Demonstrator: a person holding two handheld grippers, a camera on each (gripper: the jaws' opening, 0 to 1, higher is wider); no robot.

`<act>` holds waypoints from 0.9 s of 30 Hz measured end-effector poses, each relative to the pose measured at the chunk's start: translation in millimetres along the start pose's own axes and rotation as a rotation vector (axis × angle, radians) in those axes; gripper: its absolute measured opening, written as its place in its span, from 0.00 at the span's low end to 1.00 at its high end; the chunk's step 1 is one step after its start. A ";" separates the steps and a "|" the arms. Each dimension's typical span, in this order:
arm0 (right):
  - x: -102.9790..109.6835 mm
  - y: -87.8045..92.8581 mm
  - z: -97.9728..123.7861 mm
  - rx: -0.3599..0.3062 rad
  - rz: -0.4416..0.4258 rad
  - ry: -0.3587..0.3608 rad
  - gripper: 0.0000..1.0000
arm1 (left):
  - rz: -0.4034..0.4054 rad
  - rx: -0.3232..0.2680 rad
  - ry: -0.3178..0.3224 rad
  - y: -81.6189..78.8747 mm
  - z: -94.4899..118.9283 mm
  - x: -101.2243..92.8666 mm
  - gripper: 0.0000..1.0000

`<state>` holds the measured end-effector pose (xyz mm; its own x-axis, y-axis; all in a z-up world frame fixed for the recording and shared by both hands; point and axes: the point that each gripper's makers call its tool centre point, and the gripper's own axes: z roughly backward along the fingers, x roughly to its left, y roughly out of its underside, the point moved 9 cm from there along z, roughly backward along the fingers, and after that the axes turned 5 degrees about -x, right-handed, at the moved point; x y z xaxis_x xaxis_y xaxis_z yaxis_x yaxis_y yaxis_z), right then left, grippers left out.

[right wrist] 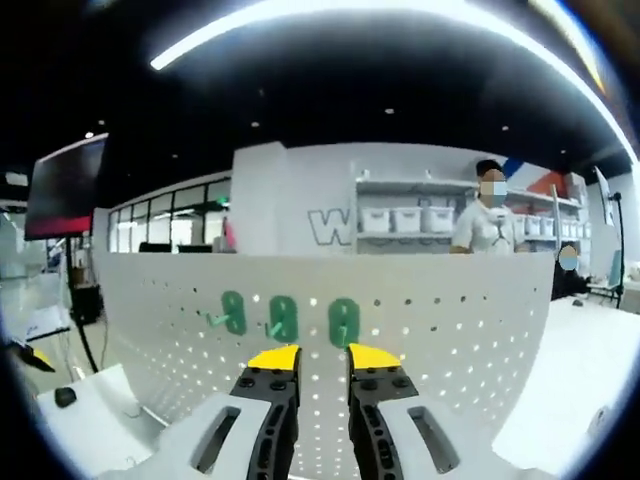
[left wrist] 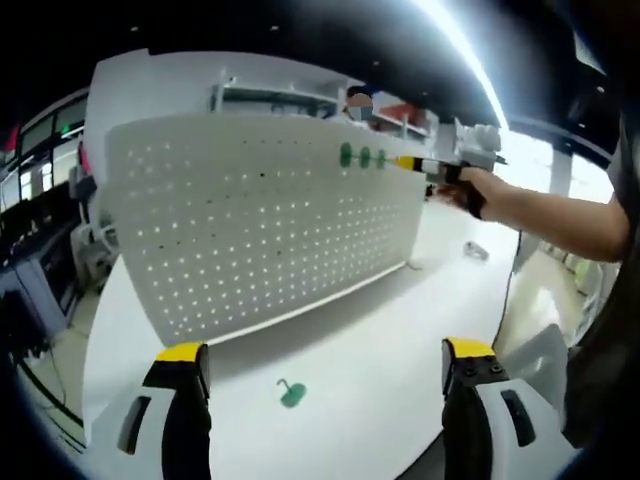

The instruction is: Insert the hook assembly into the mounting plate slot until the hook locks in place.

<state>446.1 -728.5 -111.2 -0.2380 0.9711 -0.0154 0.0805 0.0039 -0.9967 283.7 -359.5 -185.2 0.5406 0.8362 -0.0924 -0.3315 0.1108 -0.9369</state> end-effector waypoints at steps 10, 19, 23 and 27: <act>12.2 1.2 40.1 0.057 0.016 -0.084 0.21 | 0.036 0.044 -0.009 7.4 8.3 -0.1 0.99; 27.7 23.8 78.0 0.188 -0.117 -0.208 0.22 | 0.052 0.073 -0.021 15.4 15.4 -2.1 0.98; 33.1 39.3 98.8 0.249 -0.107 -0.237 0.25 | 0.059 0.096 -0.012 20.6 17.7 -2.9 0.97; 44.0 56.2 116.7 0.331 -0.136 -0.281 0.34 | 0.089 0.096 -0.009 26.6 19.5 -2.3 1.00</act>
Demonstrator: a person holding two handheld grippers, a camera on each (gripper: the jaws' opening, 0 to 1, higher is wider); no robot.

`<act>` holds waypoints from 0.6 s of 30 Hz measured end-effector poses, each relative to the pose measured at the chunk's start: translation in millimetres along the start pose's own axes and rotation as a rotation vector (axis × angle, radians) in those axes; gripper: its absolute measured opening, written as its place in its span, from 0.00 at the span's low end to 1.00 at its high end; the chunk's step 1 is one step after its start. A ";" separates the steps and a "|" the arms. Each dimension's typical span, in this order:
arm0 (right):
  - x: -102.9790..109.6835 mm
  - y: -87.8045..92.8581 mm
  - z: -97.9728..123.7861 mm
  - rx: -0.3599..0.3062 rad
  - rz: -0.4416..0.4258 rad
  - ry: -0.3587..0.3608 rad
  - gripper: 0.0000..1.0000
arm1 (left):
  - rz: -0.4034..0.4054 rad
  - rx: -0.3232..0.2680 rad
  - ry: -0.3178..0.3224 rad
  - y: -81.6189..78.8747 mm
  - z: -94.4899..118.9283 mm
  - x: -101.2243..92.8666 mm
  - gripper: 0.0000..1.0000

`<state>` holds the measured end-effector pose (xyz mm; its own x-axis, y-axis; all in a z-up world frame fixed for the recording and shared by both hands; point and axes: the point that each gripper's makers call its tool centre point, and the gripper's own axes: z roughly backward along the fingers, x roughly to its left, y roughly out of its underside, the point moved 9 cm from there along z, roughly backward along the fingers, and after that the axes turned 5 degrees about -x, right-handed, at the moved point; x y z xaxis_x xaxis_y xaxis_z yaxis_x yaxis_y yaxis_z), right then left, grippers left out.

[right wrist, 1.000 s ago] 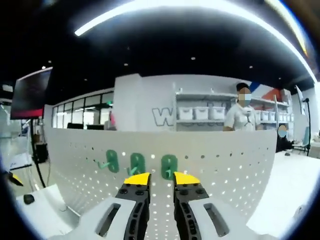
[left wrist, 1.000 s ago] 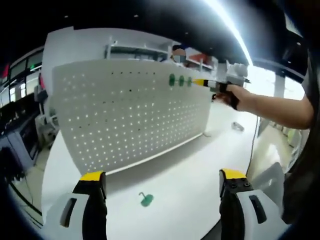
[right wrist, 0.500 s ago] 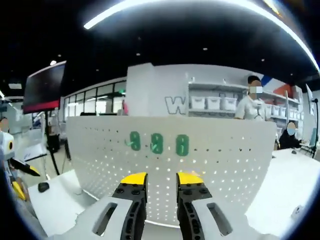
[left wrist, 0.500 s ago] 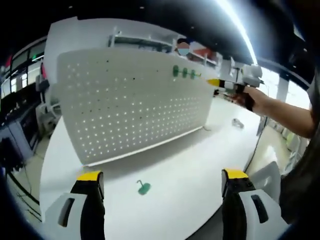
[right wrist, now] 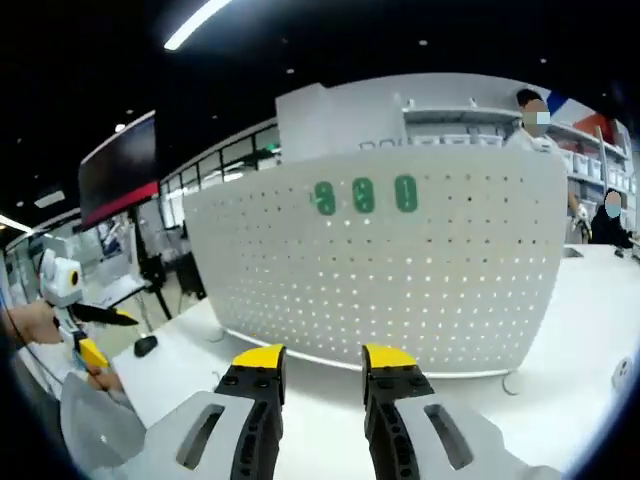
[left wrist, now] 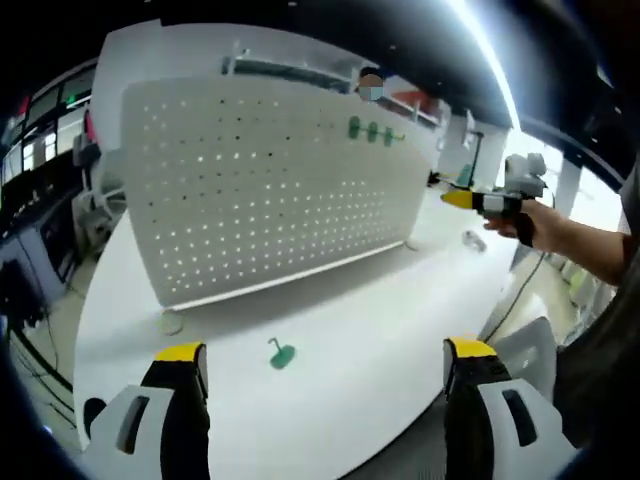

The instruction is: Insert the hook assembly into the mounting plate slot until the hook locks in place.

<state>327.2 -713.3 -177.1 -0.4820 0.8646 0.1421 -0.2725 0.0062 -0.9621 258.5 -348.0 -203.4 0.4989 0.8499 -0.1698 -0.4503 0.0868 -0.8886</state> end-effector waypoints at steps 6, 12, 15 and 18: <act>25.7 36.1 1.5 0.119 -0.038 -0.080 0.42 | 0.018 0.036 0.016 12.2 -1.3 -3.1 1.00; 47.8 57.8 1.6 0.189 0.003 -0.156 0.47 | 0.031 0.064 0.018 25.0 1.1 -3.1 1.00; 56.1 63.4 1.6 0.207 0.021 -0.189 0.48 | 0.049 0.084 0.012 32.2 2.4 -3.5 1.00; 65.1 69.9 3.5 0.260 0.053 -0.247 0.49 | 0.058 0.097 0.018 39.8 1.7 -6.3 1.00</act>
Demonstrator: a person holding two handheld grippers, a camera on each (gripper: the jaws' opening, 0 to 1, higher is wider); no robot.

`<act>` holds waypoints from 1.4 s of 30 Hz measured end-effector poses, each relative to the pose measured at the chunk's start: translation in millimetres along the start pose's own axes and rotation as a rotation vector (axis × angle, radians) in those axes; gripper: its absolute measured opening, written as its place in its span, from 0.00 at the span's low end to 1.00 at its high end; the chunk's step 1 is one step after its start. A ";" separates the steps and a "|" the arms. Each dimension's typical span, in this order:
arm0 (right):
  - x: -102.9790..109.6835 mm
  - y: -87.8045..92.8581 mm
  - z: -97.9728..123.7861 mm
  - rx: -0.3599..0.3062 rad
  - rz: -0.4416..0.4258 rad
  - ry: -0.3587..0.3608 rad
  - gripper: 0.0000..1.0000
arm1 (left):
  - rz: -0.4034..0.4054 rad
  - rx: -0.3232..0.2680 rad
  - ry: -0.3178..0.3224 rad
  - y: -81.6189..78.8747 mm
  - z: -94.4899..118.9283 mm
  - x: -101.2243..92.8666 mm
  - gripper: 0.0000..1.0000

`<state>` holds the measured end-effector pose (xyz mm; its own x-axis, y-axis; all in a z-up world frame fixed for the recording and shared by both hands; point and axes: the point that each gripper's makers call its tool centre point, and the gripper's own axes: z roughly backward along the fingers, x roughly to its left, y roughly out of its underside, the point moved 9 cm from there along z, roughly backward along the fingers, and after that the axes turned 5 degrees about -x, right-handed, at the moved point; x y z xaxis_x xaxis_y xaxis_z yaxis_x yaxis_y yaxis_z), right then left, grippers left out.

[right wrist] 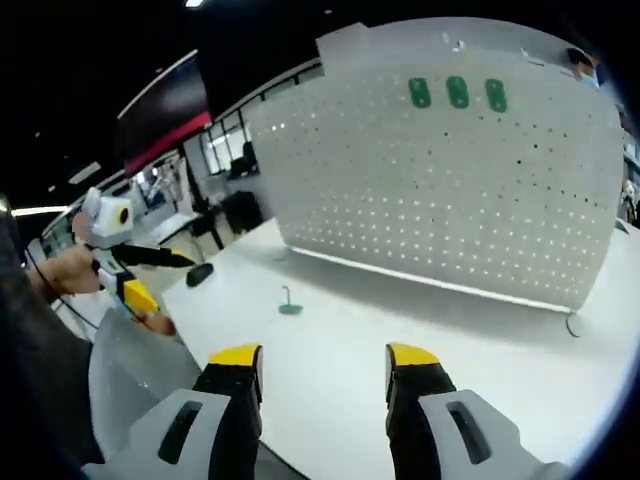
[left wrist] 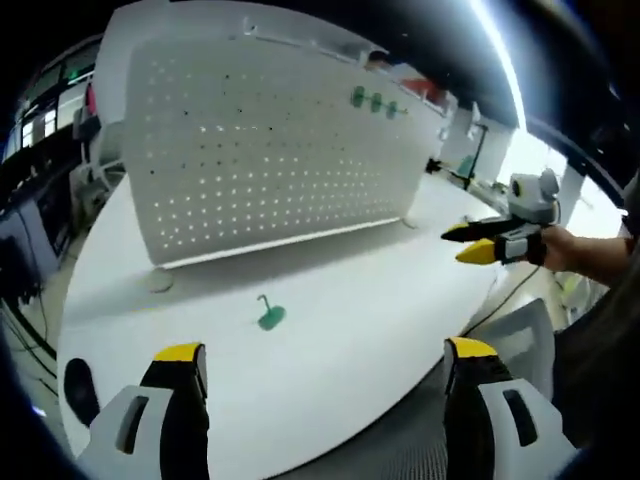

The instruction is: Insert the hook assembly into the mounting plate slot until the hook locks in place.

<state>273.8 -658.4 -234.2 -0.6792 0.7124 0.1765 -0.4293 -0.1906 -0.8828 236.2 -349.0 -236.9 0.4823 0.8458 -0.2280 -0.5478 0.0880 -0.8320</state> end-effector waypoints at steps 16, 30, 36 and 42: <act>29.1 -6.6 -65.0 0.232 0.300 -0.333 0.40 | 0.066 0.015 0.019 10.0 -6.2 2.6 1.00; 41.5 -23.3 -166.3 0.320 0.397 -0.496 0.30 | 0.089 0.036 -0.019 15.7 -2.6 19.2 0.99; 42.1 -14.6 -203.2 0.382 0.429 -0.530 0.29 | 0.083 0.042 -0.030 14.6 -2.8 25.0 1.00; 34.2 -19.7 -232.4 0.359 0.468 -0.502 0.25 | 0.112 0.082 -0.031 24.2 -11.0 28.4 1.00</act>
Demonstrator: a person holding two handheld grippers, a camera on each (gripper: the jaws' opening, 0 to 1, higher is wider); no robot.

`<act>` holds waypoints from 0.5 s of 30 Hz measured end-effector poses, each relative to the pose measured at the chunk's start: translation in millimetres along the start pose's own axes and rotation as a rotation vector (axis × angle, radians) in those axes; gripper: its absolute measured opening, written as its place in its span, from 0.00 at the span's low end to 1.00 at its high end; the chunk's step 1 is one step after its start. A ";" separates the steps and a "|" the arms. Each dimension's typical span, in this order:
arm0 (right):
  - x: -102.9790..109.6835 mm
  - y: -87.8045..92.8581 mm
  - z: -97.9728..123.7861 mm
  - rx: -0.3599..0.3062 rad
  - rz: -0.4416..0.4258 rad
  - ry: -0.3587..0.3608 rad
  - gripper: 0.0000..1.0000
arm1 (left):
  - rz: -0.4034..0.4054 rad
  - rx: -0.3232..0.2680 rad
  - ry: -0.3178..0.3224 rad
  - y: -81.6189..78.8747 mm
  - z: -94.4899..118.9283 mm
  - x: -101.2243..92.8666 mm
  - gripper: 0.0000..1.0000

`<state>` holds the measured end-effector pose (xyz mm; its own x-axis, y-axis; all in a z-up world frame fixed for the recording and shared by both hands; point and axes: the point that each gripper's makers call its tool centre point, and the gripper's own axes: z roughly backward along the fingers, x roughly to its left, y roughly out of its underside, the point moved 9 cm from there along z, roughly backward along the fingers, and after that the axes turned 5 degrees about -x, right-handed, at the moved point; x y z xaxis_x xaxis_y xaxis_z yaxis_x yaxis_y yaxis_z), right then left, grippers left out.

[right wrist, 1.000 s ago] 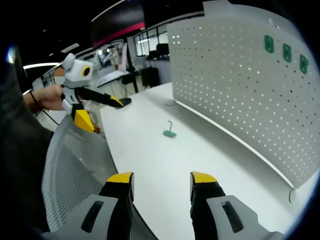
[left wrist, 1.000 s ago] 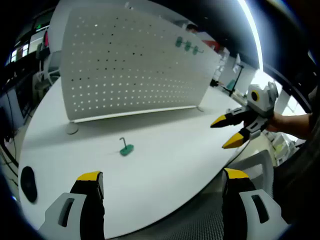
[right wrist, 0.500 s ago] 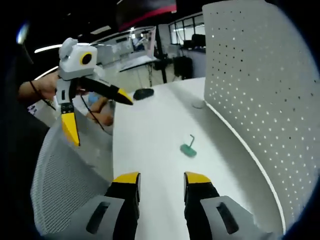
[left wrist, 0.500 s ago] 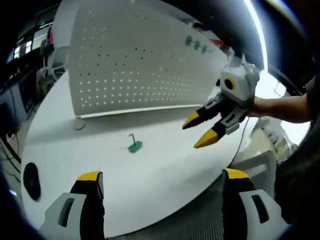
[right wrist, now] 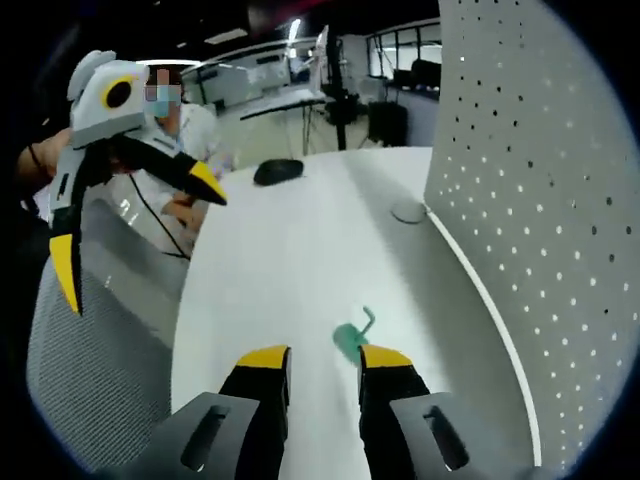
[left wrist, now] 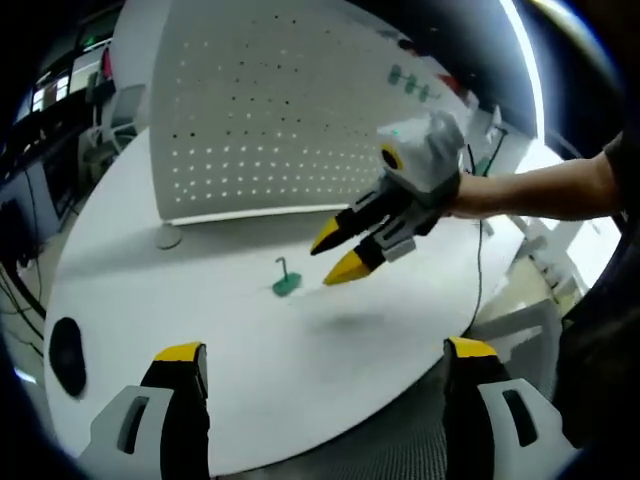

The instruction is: Insert the hook assembly into the mounting plate slot until the hook locks in place.

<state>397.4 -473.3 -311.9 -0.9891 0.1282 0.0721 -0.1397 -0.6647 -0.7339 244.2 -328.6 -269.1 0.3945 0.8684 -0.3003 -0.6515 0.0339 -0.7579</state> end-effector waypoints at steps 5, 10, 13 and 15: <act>-15.8 -5.6 -18.7 0.028 -0.043 -0.027 0.25 | 0.002 0.010 0.002 1.7 -2.0 -2.2 0.97; -24.0 -5.9 -35.9 0.092 0.012 -0.069 0.23 | 0.010 0.001 -0.007 -1.7 1.1 1.8 0.97; -26.0 -4.7 -44.7 0.127 0.040 -0.082 0.21 | 0.014 0.004 -0.016 -1.1 1.6 5.0 0.97; -28.8 -5.2 -47.9 0.140 0.047 -0.081 0.21 | 0.019 0.005 -0.019 -0.5 1.7 5.6 0.97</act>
<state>428.8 -438.3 -342.5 -0.9944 0.0385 0.0983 -0.0926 -0.7652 -0.6371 245.6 -323.0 -269.4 0.3702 0.8780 -0.3034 -0.6617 0.0200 -0.7495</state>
